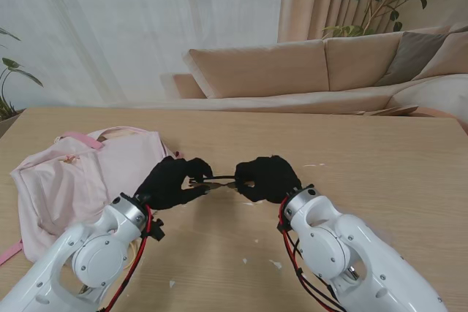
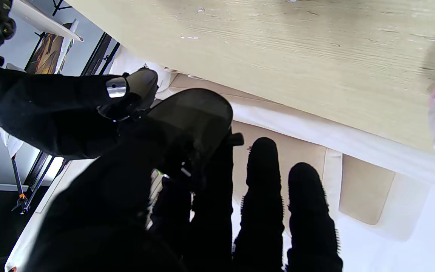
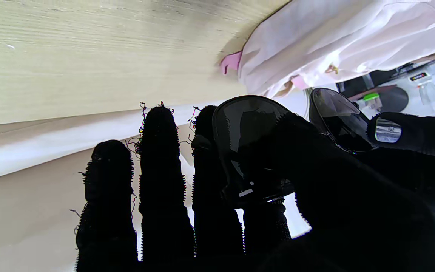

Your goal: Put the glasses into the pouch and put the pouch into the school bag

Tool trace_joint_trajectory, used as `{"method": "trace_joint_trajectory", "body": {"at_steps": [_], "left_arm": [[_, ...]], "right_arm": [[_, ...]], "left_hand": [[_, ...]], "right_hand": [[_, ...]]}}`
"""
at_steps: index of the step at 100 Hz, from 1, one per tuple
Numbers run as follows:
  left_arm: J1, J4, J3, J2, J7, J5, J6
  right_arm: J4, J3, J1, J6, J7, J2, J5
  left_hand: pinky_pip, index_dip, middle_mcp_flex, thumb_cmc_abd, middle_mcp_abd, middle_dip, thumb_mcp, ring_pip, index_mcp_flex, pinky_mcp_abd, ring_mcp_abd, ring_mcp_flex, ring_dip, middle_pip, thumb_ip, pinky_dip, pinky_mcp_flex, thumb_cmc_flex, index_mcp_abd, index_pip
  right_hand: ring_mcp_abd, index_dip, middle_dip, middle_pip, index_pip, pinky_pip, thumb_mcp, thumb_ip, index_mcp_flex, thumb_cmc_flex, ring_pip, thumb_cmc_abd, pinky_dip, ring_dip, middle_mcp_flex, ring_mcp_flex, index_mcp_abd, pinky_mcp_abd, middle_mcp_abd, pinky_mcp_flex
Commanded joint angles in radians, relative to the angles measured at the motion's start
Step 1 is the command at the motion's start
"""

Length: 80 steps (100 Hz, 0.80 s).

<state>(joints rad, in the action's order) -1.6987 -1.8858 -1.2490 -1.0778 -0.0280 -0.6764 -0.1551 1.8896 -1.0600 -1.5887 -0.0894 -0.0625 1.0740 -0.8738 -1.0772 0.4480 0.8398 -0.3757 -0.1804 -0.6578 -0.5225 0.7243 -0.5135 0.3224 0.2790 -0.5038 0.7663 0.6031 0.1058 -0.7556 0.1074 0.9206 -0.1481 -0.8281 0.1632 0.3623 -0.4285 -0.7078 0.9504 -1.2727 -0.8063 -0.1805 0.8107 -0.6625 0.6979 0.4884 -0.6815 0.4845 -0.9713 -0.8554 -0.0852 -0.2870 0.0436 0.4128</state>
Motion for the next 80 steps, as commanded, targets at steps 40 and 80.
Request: {"method": "trace_joint_trajectory", "body": {"at_steps": [40, 80], "left_arm": [[-0.005, -0.003, 0.007, -0.006, -0.005, -0.037, 0.002], [0.004, 0.029, 0.014, -0.019, 0.07, -0.052, 0.008]], "right_arm": [[0.008, 0.007, -0.005, -0.007, -0.015, 0.001, -0.005], [0.064, -0.044, -0.056, 0.008, -0.067, -0.01, -0.039]], "left_hand": [[-0.09, -0.021, 0.193, 0.015, -0.002, -0.072, 0.109, 0.101, -0.167, 0.027, 0.027, -0.128, 0.019, -0.01, -0.016, -0.001, 0.064, 0.262, 0.037, -0.135], [-0.134, 0.085, 0.188, 0.021, -0.025, -0.169, 0.08, 0.179, -0.161, 0.036, 0.051, -0.147, 0.076, 0.068, -0.002, -0.013, 0.087, 0.283, 0.066, -0.179]], "right_hand": [[-0.02, -0.01, 0.003, -0.011, 0.004, -0.041, -0.052, 0.005, 0.047, -0.033, 0.017, -0.021, 0.001, 0.019, -0.025, -0.015, -0.03, -0.011, -0.005, 0.005], [0.038, -0.085, 0.138, 0.21, -0.632, 0.165, -0.001, 0.106, -0.418, 0.336, -0.306, 0.017, 0.031, -0.111, 0.491, 0.352, 0.149, -0.007, 0.064, -0.227]]}}
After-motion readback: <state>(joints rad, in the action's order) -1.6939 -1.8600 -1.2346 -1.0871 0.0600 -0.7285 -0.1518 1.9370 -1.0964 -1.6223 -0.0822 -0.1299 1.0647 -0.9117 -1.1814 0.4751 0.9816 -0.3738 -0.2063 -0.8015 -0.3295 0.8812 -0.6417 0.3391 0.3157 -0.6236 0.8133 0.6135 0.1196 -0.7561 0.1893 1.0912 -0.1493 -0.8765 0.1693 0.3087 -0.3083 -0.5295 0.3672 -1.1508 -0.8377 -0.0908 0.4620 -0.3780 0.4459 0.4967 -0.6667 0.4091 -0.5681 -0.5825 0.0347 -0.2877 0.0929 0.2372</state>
